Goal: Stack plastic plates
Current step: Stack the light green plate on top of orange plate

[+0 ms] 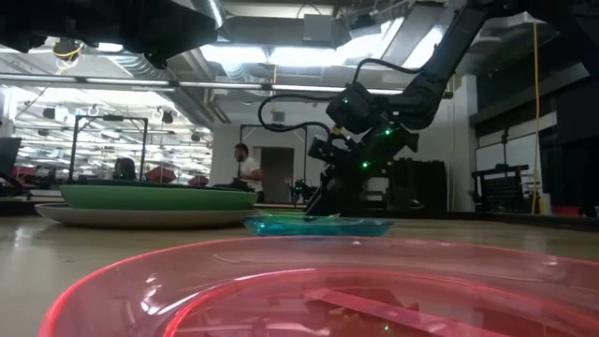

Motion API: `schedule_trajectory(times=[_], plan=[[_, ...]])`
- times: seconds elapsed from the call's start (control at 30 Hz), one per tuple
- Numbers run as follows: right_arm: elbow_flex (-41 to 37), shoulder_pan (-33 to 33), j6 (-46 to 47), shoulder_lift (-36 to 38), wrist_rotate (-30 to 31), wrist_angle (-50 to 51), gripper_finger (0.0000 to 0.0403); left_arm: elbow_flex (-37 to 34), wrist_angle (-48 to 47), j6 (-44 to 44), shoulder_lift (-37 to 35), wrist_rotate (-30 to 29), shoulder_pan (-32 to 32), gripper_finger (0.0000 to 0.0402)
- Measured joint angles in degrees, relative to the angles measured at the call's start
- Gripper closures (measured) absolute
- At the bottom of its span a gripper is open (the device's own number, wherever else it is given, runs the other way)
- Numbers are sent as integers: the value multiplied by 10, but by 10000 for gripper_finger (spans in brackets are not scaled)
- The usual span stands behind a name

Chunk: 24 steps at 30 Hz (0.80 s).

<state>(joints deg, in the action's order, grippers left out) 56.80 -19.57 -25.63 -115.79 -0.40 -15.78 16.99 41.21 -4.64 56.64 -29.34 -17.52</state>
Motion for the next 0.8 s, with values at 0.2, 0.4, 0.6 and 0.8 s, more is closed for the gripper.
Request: schedule_trajectory(times=[0.2, 0.4, 0.6, 0.8], plan=[[0, -2, 0, -1, -9, 2, 298, 0, 0, 0, 0, 0, 0, 278], [-1, -2, -1, -2, -12, 2, 365, 0, 0, 0, 0, 0, 0, 278], [-1, -2, -4, -2, -13, 2, 399, 0, 0, 0, 0, 0, 0, 278], [-3, 3, -4, 12, -7, 6, 400, 0, 0, 0, 0, 1, 0, 278]])
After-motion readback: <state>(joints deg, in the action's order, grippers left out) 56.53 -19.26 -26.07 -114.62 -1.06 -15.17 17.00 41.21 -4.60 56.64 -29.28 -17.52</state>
